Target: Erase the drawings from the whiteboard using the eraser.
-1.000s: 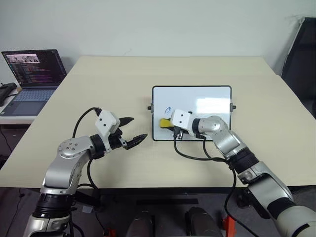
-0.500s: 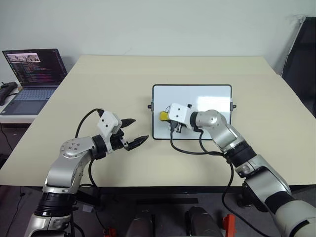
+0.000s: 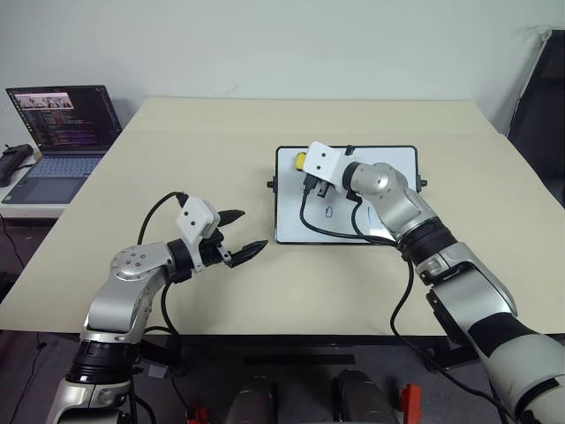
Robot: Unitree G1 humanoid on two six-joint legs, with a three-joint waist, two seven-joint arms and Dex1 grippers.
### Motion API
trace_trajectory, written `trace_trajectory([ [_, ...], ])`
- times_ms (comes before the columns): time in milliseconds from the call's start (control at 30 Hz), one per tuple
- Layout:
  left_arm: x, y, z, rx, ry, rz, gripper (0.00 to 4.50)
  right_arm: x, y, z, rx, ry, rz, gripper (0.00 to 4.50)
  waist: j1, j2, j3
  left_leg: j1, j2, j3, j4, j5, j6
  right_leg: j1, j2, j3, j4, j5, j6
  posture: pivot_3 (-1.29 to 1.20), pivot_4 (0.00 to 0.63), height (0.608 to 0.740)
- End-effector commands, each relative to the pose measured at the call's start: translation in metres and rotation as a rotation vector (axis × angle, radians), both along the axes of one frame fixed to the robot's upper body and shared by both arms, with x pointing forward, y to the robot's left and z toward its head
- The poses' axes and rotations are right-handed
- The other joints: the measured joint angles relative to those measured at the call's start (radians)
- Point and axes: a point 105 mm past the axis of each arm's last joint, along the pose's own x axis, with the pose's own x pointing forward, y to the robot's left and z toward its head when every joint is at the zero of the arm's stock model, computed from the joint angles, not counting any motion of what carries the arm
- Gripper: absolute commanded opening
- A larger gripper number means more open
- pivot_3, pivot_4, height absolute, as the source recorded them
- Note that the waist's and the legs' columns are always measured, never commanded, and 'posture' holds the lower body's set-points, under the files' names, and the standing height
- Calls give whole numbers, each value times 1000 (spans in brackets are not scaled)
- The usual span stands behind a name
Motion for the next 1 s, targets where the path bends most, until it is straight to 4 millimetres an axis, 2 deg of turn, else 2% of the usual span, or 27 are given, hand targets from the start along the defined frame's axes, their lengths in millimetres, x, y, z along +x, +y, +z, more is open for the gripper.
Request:
trace_trajectory([
  [33, 1, -2, 10, -2, -47, -12, 4500, 0, -20, -34, -42, 110, -54, 955, 0, 0, 0, 0, 0, 0, 0, 0, 0, 0, 0, 0, 0, 0, 0, 0, 150, 740],
  [133, 1, -2, 11, -3, -49, -16, 4500, -25, 1, -13, 94, 161, 126, 955, -1, 0, 0, 0, 0, 0, 0, 0, 0, 0, 0, 0, 0, 0, 0, 0, 150, 740],
  [200, 1, -1, 13, 0, -53, -19, 4500, -44, 7, 2, 140, 168, 244, 955, -2, 1, 3, -1, 1, 0, -1, 0, 0, -1, 0, 0, -1, 0, 0, 0, 150, 740],
  [267, 1, -2, 15, 20, -62, -31, 4500, -54, 4, 17, 157, 160, 287, 955, -4, 2, 4, -6, 0, 0, -3, 0, 0, -6, 0, 0, -2, 3, 6, 0, 150, 740],
  [400, 0, -6, 27, 33, -90, -61, 4500, -72, -12, 48, 207, 143, 330, 955, -3, 3, 5, -36, 0, -2, 1, 1, -3, -36, -1, -1, 4, 8, 3, 0, 150, 740],
  [467, 1, -7, 34, 37, -107, -70, 4500, -80, -30, 57, 212, 144, 322, 955, 0, 3, 5, -37, 0, -2, 0, 0, -4, -38, -2, -1, 2, 8, 3, 0, 150, 740],
  [533, 1, -8, 42, 38, -119, -78, 4500, -88, -56, 60, 199, 163, 290, 955, 4, 3, 5, -38, 0, -2, -1, -2, -7, -37, -2, -2, -2, 6, 3, 0, 150, 740],
  [767, -2, -3, 46, 63, -107, -107, 4500, -117, -143, 33, 72, 294, 125, 955, 21, 2, 5, -40, -1, 1, -3, -8, -2, -33, -3, -3, -15, 4, 6, 0, 150, 740],
  [900, -5, -3, 52, 71, -109, -131, 4500, -128, -180, 28, 37, 322, 48, 955, 17, 2, 6, -40, -1, 2, -3, -8, -2, -33, -3, -2, -14, 4, 6, 0, 150, 740],
  [1000, -7, -5, 55, 80, -106, -156, 4500, -137, -197, 29, 12, 339, 31, 955, 17, 2, 6, -39, 0, 3, -2, -8, -2, -33, -2, -2, -13, 4, 6, 0, 150, 740],
])
